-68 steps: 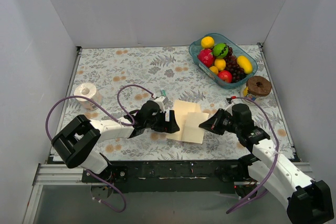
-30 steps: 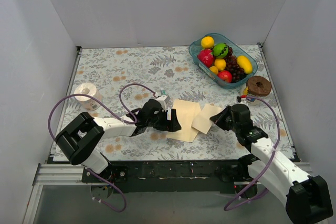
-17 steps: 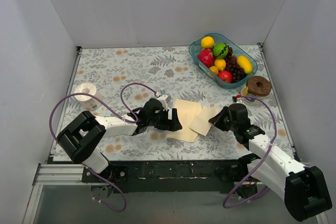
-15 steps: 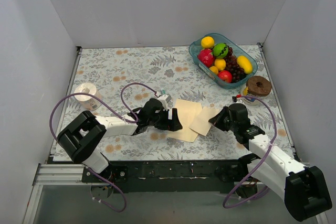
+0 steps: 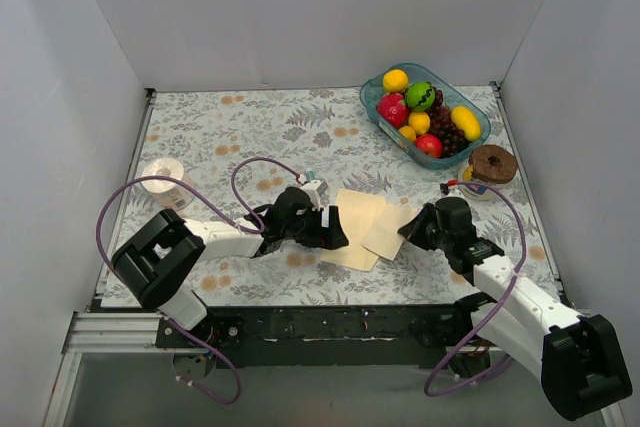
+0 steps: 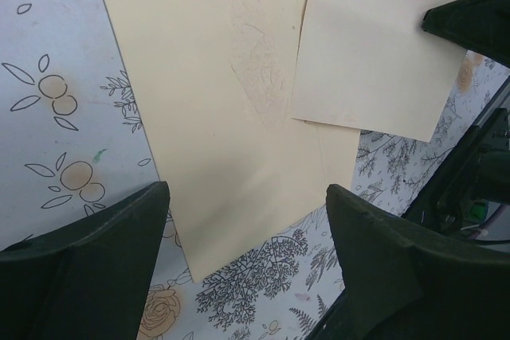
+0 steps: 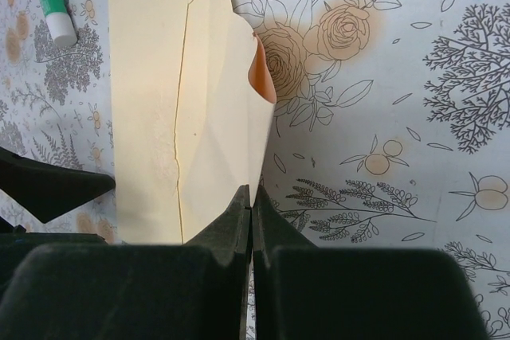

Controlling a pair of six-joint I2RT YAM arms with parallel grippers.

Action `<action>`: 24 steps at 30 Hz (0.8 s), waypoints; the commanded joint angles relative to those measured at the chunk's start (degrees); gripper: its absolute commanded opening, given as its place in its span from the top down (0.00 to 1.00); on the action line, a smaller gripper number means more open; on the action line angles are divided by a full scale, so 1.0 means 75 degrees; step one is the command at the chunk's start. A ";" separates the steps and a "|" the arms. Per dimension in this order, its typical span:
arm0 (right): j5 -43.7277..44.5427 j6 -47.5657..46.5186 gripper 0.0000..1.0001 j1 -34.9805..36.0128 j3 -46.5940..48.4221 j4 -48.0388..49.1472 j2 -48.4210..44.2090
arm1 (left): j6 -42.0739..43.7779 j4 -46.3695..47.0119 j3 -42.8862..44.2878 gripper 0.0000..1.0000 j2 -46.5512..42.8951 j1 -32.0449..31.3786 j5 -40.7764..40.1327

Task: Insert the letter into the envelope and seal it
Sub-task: Place the 1/2-folded letter in the envelope.

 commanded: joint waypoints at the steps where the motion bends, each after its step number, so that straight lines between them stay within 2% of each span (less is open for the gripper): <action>1: -0.0139 -0.0254 0.99 -0.0021 0.0234 0.0508 0.0095 | 0.0029 -0.0432 -0.0028 0.21 0.0158 0.0019 0.0122; 24: -0.1241 -0.0945 0.99 -0.0021 0.0339 0.0908 0.0916 | 0.0029 -0.0338 -0.0099 0.23 0.0205 0.0019 0.0368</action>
